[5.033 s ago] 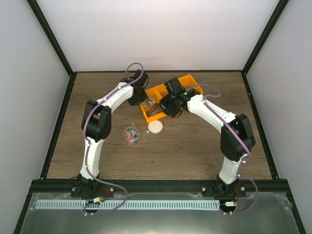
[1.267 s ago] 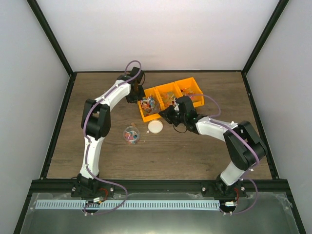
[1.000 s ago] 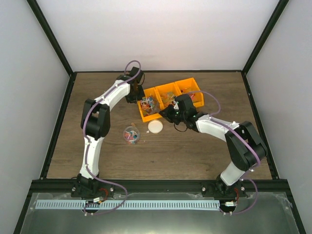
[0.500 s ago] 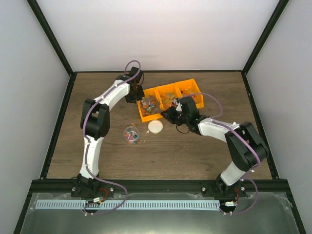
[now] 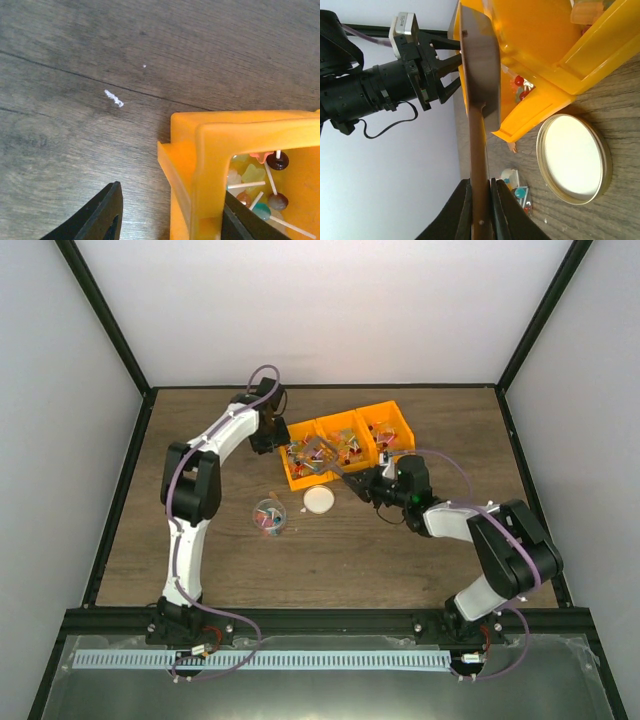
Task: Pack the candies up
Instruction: Scoop the fake candies from the storage box, then place the fake candies in the packing bottle.
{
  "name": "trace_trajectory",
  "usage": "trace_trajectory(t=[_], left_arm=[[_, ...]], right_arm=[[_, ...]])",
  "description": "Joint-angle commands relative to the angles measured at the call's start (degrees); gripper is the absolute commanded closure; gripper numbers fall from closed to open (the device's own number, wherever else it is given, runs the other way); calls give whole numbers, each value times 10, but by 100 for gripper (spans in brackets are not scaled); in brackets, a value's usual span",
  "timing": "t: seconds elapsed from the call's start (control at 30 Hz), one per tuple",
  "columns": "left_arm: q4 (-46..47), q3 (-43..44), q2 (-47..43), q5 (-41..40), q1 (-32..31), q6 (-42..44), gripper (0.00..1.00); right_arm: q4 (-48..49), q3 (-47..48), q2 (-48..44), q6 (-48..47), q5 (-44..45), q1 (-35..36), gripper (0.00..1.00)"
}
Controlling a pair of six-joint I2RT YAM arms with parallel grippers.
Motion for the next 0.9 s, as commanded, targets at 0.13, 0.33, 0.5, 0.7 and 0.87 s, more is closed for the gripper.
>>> trace_trajectory(t=[0.13, 0.33, 0.5, 0.7, 0.87], left_arm=[[-19, -6, -40, -2, 13, 9, 47], [-18, -7, -56, -8, 17, 16, 45], [-9, -25, -81, -19, 27, 14, 44], [9, -63, -105, -16, 46, 14, 44], [20, -97, -117, -16, 60, 17, 44]], right_arm=[[-32, -4, -43, 34, 0, -11, 99], [-74, -3, -86, -5, -7, -11, 99], [-95, -16, -109, -38, -37, -1, 99], [-83, -29, -124, -67, -60, 46, 99], [-71, -29, -124, -85, -74, 81, 99]])
